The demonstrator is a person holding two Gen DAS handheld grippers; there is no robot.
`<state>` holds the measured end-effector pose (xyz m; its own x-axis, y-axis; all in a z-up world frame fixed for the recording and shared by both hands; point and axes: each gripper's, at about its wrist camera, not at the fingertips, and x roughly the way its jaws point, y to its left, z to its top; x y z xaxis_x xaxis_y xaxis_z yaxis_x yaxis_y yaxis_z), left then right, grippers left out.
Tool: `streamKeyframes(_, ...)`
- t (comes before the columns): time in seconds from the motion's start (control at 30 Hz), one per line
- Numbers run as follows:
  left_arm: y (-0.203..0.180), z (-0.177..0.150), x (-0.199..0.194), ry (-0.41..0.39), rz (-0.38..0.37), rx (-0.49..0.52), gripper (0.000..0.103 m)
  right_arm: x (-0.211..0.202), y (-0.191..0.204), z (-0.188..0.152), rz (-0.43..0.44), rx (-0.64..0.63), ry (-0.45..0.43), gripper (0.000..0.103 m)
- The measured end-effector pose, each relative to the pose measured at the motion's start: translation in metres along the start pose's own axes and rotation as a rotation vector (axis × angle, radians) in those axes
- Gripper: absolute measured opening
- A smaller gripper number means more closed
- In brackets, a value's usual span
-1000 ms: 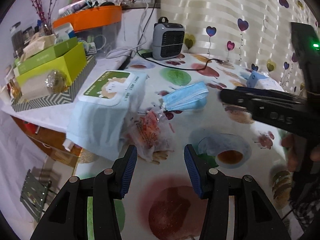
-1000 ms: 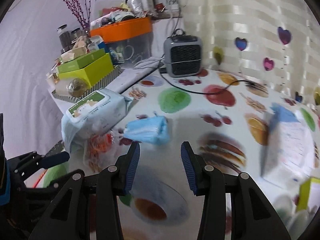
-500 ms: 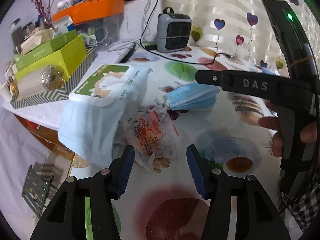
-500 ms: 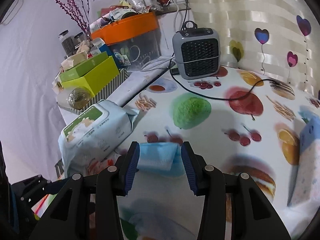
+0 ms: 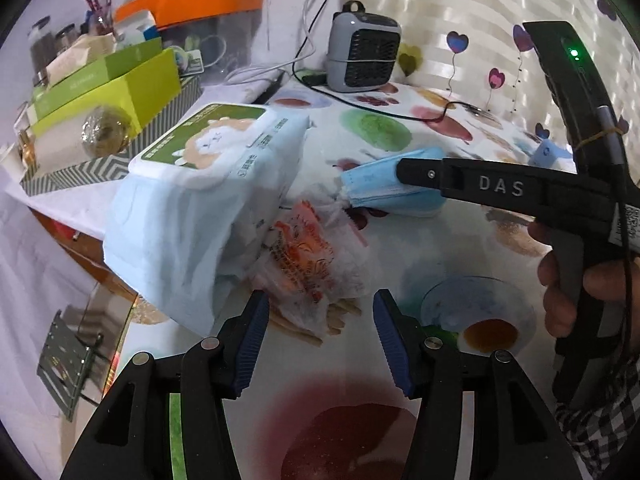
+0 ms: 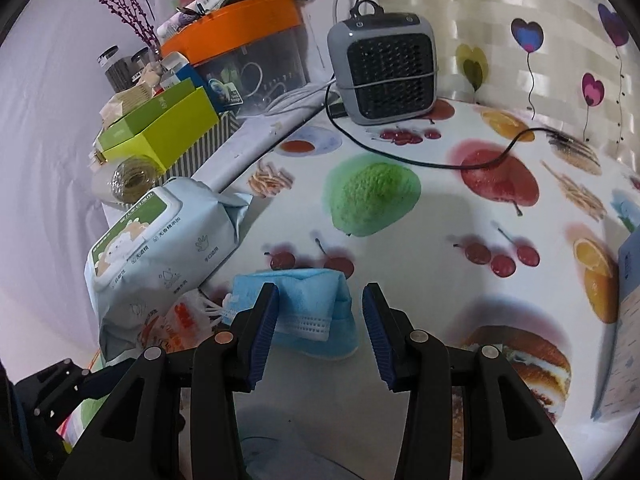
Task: Organize soft objects
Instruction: 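Grasp the blue face mask with the right gripper while the left gripper reaches the orange-printed plastic bag, then grasp and lift the orange-printed plastic bag with the left gripper while the right gripper lifts the mask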
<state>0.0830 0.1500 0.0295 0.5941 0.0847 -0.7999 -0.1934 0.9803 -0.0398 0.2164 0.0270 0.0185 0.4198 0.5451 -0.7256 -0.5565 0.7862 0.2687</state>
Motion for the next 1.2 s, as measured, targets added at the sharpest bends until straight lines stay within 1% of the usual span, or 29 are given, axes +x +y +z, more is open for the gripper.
streamKeyframes(0.03,0.000,-0.001,0.001,0.006,-0.011,-0.004,0.054,0.001,0.000,-0.001,0.006,0.006,0.003,0.043)
streamKeyframes(0.07,0.001,-0.001,0.001,0.011,-0.027,-0.010,0.054,0.002,0.000,-0.002,0.012,0.008,0.009,0.038)
streamKeyframes(0.17,0.001,-0.002,0.001,0.007,-0.025,-0.018,0.054,0.002,0.003,-0.005,0.011,-0.007,0.021,0.030)
streamKeyframes(0.23,0.001,-0.003,-0.001,0.002,-0.031,-0.028,0.054,0.000,0.004,-0.008,0.032,-0.014,0.022,0.023)
streamKeyframes(0.27,0.002,-0.004,-0.001,0.000,-0.033,-0.030,0.054,-0.001,0.006,-0.010,0.046,-0.019,0.032,0.022)
streamKeyframes(0.33,0.004,-0.006,-0.002,0.000,-0.033,-0.037,0.054,-0.003,0.009,-0.014,0.048,-0.034,0.042,0.017)
streamKeyframes(0.47,0.012,-0.008,-0.002,0.005,-0.049,-0.065,0.054,-0.012,0.017,-0.025,0.076,-0.059,0.059,0.016)
streamKeyframes(0.6,0.017,-0.012,-0.006,0.011,-0.075,-0.090,0.054,-0.021,0.028,-0.038,0.088,-0.119,0.086,0.015)
streamKeyframes(0.67,0.019,-0.014,-0.010,0.004,-0.086,-0.087,0.054,-0.027,0.030,-0.044,0.095,-0.134,0.094,0.015)
streamKeyframes(0.9,0.016,-0.020,-0.015,0.010,-0.111,-0.070,0.057,-0.047,0.030,-0.067,0.069,-0.151,0.104,0.015)
streamKeyframes(0.97,0.014,-0.020,-0.018,-0.001,-0.129,-0.065,0.058,-0.056,0.031,-0.075,0.065,-0.160,0.104,0.015)
streamKeyframes(1.07,0.008,-0.020,-0.015,0.021,-0.154,-0.052,0.060,-0.067,0.029,-0.085,0.049,-0.164,0.107,0.015)
streamKeyframes(1.13,0.001,-0.022,-0.011,0.043,-0.140,-0.028,0.060,-0.074,0.026,-0.089,0.023,-0.153,0.099,0.015)
streamKeyframes(1.2,-0.005,-0.024,-0.010,0.046,-0.136,-0.009,0.060,-0.079,0.023,-0.092,0.003,-0.148,0.090,0.015)
